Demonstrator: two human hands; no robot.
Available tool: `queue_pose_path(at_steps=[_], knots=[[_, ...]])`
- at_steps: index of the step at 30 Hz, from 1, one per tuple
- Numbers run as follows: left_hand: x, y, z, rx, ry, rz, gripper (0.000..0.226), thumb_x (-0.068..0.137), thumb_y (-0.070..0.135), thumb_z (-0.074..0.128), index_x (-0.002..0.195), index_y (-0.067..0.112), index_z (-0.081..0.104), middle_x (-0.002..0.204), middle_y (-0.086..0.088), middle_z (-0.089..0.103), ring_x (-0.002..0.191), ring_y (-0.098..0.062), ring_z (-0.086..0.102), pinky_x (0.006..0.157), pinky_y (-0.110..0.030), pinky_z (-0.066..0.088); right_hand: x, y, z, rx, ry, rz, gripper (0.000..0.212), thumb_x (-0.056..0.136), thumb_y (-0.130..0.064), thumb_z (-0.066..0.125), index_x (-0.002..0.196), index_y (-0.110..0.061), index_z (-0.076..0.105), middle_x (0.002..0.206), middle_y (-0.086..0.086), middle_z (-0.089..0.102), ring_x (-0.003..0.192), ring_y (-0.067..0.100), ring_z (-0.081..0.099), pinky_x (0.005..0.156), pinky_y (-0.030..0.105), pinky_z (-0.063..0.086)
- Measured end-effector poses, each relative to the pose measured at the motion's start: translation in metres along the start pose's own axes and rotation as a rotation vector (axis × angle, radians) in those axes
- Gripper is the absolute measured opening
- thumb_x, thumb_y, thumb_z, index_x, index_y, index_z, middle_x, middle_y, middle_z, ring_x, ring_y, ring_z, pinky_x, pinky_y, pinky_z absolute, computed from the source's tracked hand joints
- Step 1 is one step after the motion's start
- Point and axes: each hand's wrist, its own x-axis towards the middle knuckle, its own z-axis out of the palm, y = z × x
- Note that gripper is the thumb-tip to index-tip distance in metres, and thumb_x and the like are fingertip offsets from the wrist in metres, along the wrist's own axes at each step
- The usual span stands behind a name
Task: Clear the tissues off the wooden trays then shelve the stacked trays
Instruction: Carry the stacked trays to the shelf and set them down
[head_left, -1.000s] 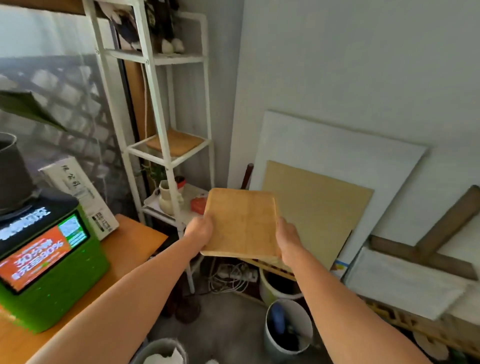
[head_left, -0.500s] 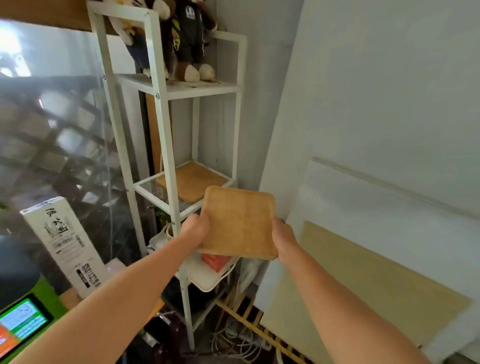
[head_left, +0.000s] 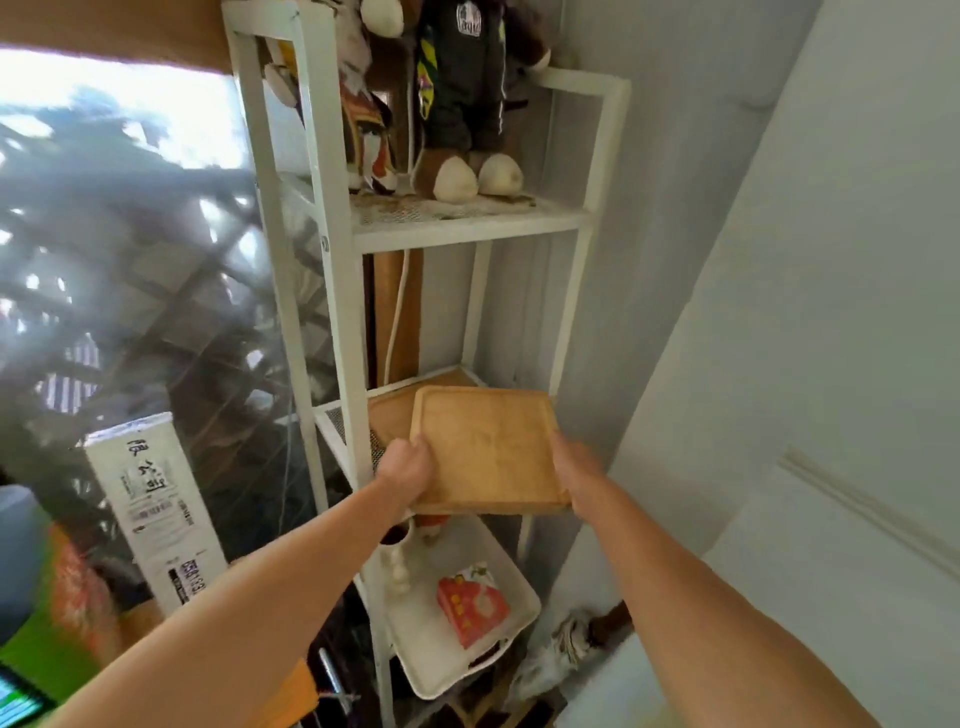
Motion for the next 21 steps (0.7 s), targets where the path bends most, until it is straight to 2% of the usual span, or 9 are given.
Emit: queue_pose_path(at_steps=[2,4,6,9,11,13,15,18,21], knots=[[0.014,0.005,0.006,-0.023,0.067,-0.008,0.049,0.103,0.030,0.031,0.121,-0.009,0.055,0.120,-0.027,0.060,0.109,-0.041,0.057,0.089,-0.038,0.047,0.031,-0.017,0.004,-0.086,-0.057,-0.045,0.062,0.101,-0.051,0.029,0.145,-0.009,0.039,0.144,0.014,0.046,0.126,0.032,0.047,0.106,0.042,0.039],[0.025,0.008,0.012,-0.070,0.121,-0.064,0.050,0.103,0.034,0.029,0.124,-0.004,0.053,0.112,-0.018,0.059,0.100,-0.033,0.057,0.084,-0.036,0.043,0.060,-0.031,0.012,-0.144,-0.115,-0.098,0.059,0.102,-0.048,0.030,0.141,-0.007,0.044,0.139,0.017,0.050,0.120,0.032,0.051,0.100,0.040,0.042],[0.036,0.009,0.018,-0.082,0.188,-0.125,0.050,0.103,0.035,0.027,0.125,-0.002,0.052,0.115,-0.017,0.059,0.103,-0.032,0.056,0.090,-0.039,0.044,0.086,-0.043,0.021,-0.200,-0.141,-0.132,0.057,0.101,-0.045,0.033,0.136,-0.003,0.049,0.132,0.019,0.055,0.111,0.032,0.055,0.091,0.037,0.044],[0.050,0.012,0.025,-0.073,0.300,-0.172,0.046,0.104,0.030,0.028,0.122,-0.004,0.054,0.118,-0.022,0.059,0.107,-0.036,0.057,0.094,-0.042,0.044,0.117,-0.058,0.036,-0.378,-0.153,-0.168,0.055,0.101,-0.040,0.031,0.133,0.001,0.052,0.130,0.023,0.057,0.113,0.035,0.056,0.093,0.037,0.045],[0.056,0.013,0.027,-0.081,0.340,-0.189,0.043,0.104,0.026,0.028,0.122,-0.004,0.053,0.115,-0.021,0.059,0.103,-0.034,0.058,0.093,-0.043,0.045,0.132,-0.065,0.045,-0.454,-0.175,-0.210,0.055,0.101,-0.040,0.030,0.130,0.000,0.055,0.115,0.019,0.061,0.093,0.031,0.060,0.077,0.034,0.044],[0.061,0.014,0.027,-0.069,0.375,-0.186,0.040,0.104,0.024,0.028,0.121,-0.003,0.052,0.112,-0.018,0.057,0.098,-0.029,0.057,0.092,-0.041,0.047,0.145,-0.068,0.055,-0.455,-0.194,-0.236,0.055,0.100,-0.044,0.033,0.127,-0.003,0.057,0.090,0.008,0.057,0.068,0.017,0.049,0.058,0.030,0.035],[0.064,0.013,0.027,-0.046,0.418,-0.186,0.037,0.104,0.023,0.030,0.122,-0.002,0.050,0.117,-0.018,0.055,0.098,-0.027,0.053,0.091,-0.040,0.045,0.155,-0.068,0.066,-0.403,-0.232,-0.199,0.053,0.099,-0.046,0.037,0.126,-0.004,0.055,0.083,0.002,0.053,0.069,0.016,0.049,0.062,0.031,0.037],[0.063,0.012,0.032,0.105,0.458,-0.168,0.031,0.102,0.015,0.033,0.120,-0.005,0.048,0.121,-0.022,0.053,0.108,-0.034,0.052,0.094,-0.040,0.042,0.163,-0.062,0.077,-0.361,-0.289,-0.178,0.048,0.099,-0.047,0.040,0.118,-0.006,0.056,0.084,0.002,0.054,0.076,0.019,0.054,0.073,0.036,0.043],[0.058,0.014,0.040,0.299,0.464,-0.214,0.028,0.101,0.013,0.034,0.117,0.000,0.053,0.111,-0.018,0.050,0.099,-0.029,0.046,0.092,-0.039,0.037,0.167,-0.061,0.080,-0.362,-0.293,-0.202,0.042,0.098,-0.047,0.042,0.109,-0.010,0.058,0.084,0.003,0.058,0.073,0.017,0.056,0.063,0.032,0.041]])
